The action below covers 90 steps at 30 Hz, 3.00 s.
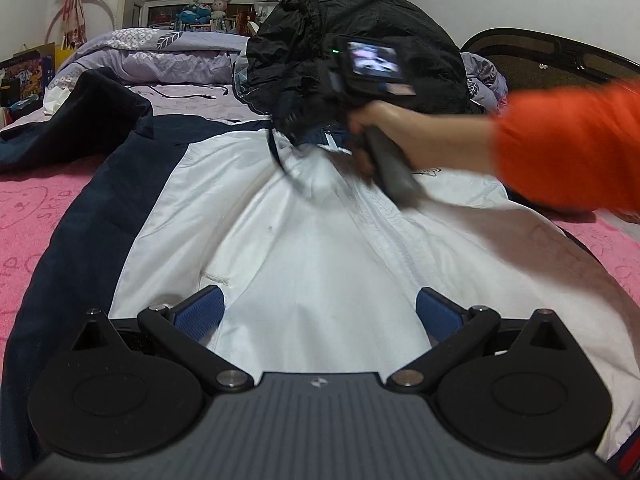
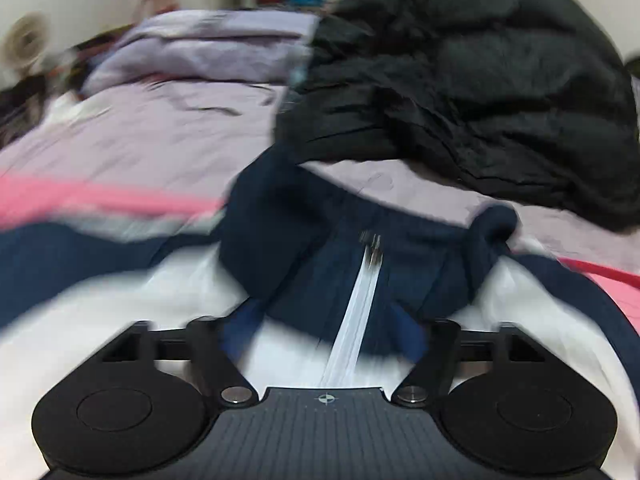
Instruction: Fold clothes
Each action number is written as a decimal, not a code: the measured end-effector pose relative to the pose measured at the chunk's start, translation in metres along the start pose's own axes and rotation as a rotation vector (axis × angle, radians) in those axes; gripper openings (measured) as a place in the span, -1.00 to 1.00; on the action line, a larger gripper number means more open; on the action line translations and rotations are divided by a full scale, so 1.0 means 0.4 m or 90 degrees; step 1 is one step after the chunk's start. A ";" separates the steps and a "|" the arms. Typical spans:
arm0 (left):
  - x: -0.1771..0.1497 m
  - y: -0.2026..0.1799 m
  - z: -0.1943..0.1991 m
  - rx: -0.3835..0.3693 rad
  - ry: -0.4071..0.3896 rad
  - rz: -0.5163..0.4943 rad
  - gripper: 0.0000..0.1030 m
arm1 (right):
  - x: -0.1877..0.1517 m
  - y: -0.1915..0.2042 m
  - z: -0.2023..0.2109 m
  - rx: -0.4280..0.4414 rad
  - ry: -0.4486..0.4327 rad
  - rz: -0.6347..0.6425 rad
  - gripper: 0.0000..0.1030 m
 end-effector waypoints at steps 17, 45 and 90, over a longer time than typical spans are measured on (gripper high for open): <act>0.002 0.004 -0.003 -0.003 -0.001 0.004 1.00 | -0.078 -0.323 0.070 -0.160 0.000 -0.070 0.34; -0.003 -0.002 -0.001 0.002 0.002 -0.003 1.00 | -0.307 -0.969 0.471 -0.357 -0.010 -0.117 0.13; -0.004 -0.002 0.003 0.015 0.004 -0.012 1.00 | -0.283 -0.725 0.487 -0.266 -0.015 -0.091 0.42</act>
Point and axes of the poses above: each gripper's, at about its wrist camera, not at the fingertips, and z roughly against the way its jaws point, y to its left, x to its top, the point moved 9 cm from there along -z, roughly the way its jaws point, and after that the axes turned 1 degree about x, right-handed, at the moved point
